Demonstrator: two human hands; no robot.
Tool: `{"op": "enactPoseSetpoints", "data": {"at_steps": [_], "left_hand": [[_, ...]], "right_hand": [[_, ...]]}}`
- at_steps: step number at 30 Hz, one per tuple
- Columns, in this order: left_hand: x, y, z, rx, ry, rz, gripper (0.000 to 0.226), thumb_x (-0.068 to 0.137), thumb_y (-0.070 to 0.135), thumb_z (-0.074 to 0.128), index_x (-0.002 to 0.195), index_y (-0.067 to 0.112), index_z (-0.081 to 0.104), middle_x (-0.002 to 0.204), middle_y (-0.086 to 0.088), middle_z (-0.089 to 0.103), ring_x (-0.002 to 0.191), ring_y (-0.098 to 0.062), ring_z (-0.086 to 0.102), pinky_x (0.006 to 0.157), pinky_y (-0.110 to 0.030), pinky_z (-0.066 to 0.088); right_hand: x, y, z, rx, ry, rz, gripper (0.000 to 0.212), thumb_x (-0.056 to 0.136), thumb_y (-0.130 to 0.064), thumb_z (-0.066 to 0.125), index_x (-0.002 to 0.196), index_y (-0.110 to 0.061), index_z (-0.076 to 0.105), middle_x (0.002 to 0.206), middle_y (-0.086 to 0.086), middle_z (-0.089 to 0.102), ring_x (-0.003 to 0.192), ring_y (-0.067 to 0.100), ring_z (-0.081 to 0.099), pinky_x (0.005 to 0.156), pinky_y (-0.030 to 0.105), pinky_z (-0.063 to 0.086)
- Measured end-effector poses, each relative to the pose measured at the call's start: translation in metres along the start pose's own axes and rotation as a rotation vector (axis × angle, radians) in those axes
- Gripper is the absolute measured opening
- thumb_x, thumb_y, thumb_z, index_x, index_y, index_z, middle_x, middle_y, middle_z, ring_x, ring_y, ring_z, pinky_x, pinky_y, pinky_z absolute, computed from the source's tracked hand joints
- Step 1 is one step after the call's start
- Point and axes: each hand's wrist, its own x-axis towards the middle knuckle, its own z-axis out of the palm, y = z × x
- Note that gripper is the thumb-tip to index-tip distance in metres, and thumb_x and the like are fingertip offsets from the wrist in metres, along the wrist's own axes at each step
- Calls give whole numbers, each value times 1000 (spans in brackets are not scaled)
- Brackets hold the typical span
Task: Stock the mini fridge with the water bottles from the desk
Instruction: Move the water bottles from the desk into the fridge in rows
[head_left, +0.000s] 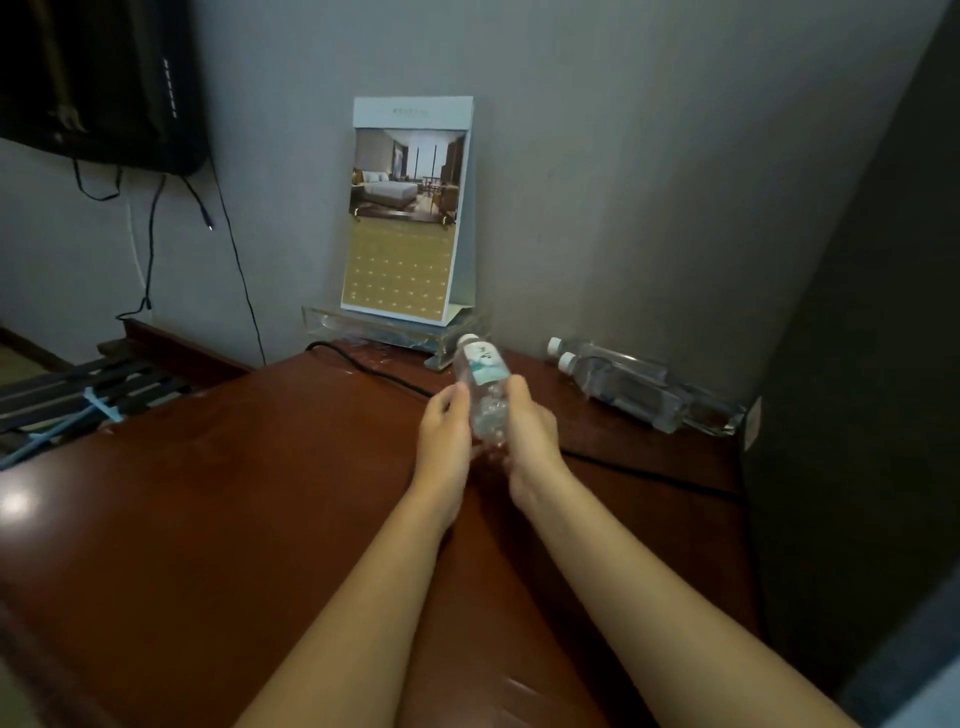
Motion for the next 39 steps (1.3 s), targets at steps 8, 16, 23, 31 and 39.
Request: {"op": "enactPoseSetpoints", "data": {"at_steps": [8,16,23,31,39], "left_hand": [[-21,32,-14,-374,-232,-192,57,86,56,43,100,5,63,76,-6,69,62,-16,68,61,-29,54],[-82,56,18,-301,-398,-40,69,75,48,55,131,8,49,104,-10,68,83,-20,69,69,-33,57],[-169,95,41,-234,-555,131,61,76,43,48,133,23,43,122,-14,61,105,-26,63,80,-37,56],[-254,129,72,-36,-715,231,37,78,42,46,114,39,50,107,7,69,100,-13,66,74,-29,57],[-310,142,155,293,-966,337,36,92,28,50,126,36,45,116,14,64,108,-3,61,93,-28,51]], "right_hand": [[-75,-12,-47,-497,-402,-146,47,85,-20,62,127,-30,43,100,5,68,69,9,59,62,19,47],[-121,-41,-102,-472,-376,-191,38,82,-26,70,114,-34,51,102,-2,70,91,9,68,78,22,51],[-177,-84,-138,-404,-384,-288,38,82,-24,69,117,-24,54,108,-1,68,91,10,69,72,22,54],[-249,-110,-186,-403,-287,-462,43,77,-25,74,112,-36,51,106,-3,67,89,10,68,66,21,53],[-291,-135,-271,-441,27,-759,54,78,-17,73,115,-42,41,102,-4,65,88,7,67,75,25,55]]}}
